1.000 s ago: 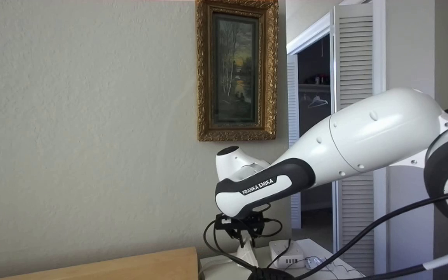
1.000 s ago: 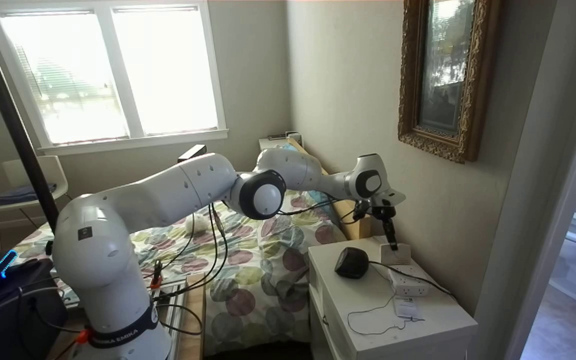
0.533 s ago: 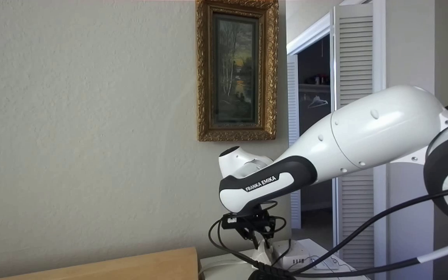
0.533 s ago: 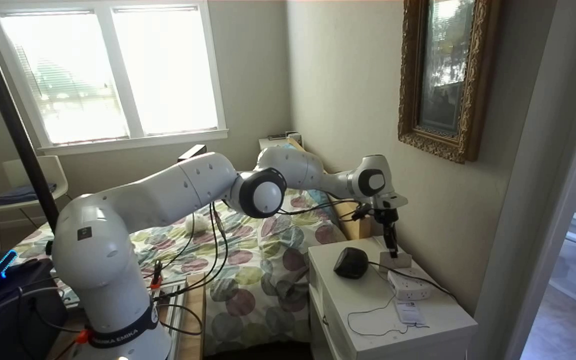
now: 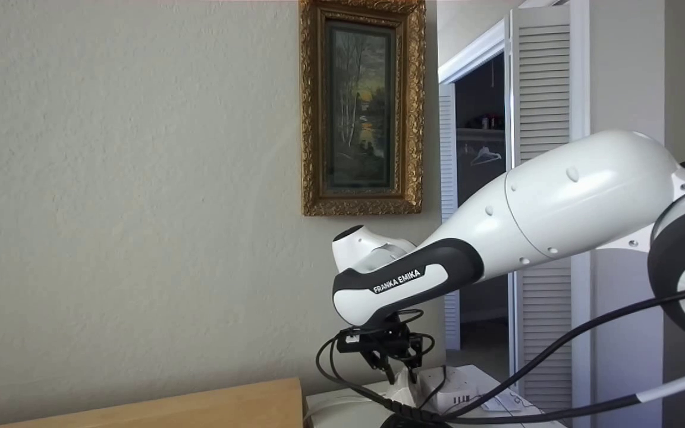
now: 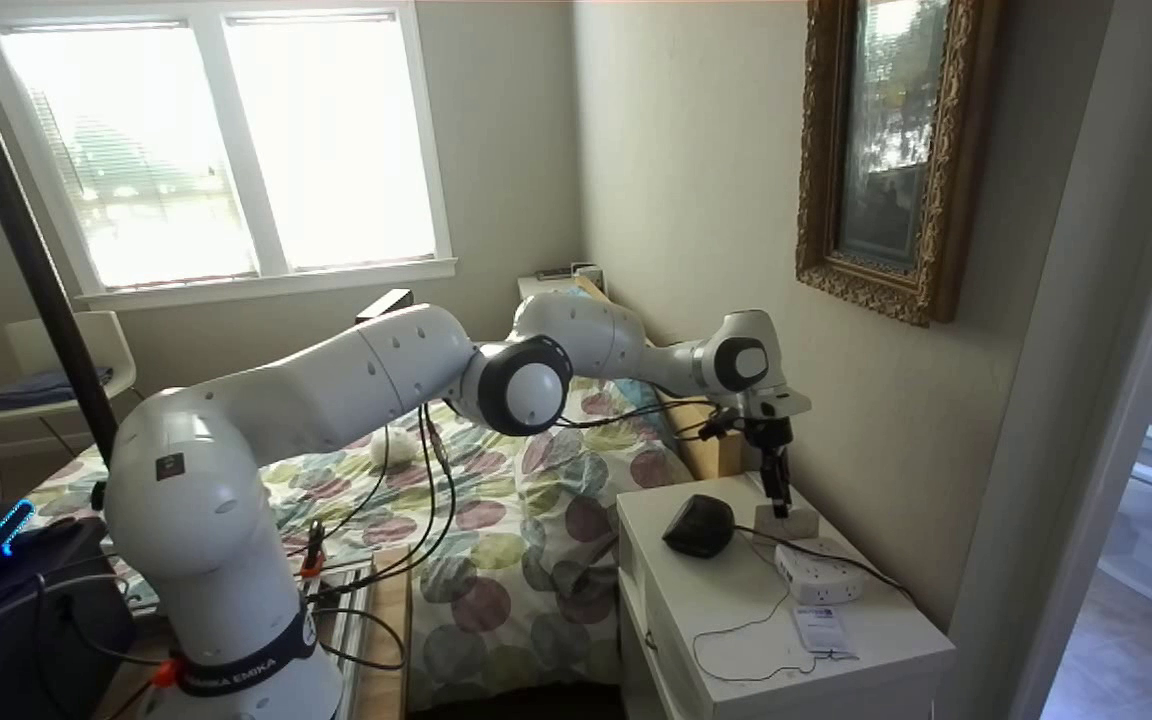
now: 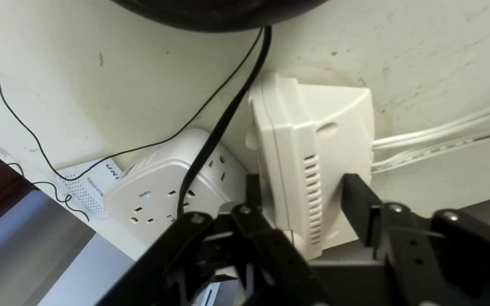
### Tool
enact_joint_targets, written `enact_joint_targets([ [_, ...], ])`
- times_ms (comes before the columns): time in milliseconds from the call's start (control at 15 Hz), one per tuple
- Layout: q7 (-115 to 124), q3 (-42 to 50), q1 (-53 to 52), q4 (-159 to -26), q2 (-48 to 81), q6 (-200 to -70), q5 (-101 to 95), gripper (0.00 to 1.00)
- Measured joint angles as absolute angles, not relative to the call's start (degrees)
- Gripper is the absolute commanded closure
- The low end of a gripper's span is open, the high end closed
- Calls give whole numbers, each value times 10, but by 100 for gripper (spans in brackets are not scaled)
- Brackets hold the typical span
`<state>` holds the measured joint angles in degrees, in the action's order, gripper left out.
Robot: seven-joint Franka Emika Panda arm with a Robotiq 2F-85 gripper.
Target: Move the alarm clock on the left to the right.
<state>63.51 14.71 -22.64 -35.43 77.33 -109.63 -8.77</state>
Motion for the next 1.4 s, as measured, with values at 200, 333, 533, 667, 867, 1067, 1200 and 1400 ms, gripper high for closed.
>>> enact_joint_targets([
  [200,635,140,-226,-354,776,-1103,-87,1],
  [333,635,133,-227,-354,776,-1110,-87,0],
  [533,635,127,-228,-354,775,-1118,-87,0],
  [667,635,126,-230,-354,773,-1119,-87,0],
  [867,635,127,-232,-352,766,-1114,-87,0],
  [1067,635,127,-232,-351,746,-1092,-87,0],
  [1200,640,127,-232,-351,728,-1065,-87,0],
  [1400,652,122,-233,-351,701,-1020,-80,0],
])
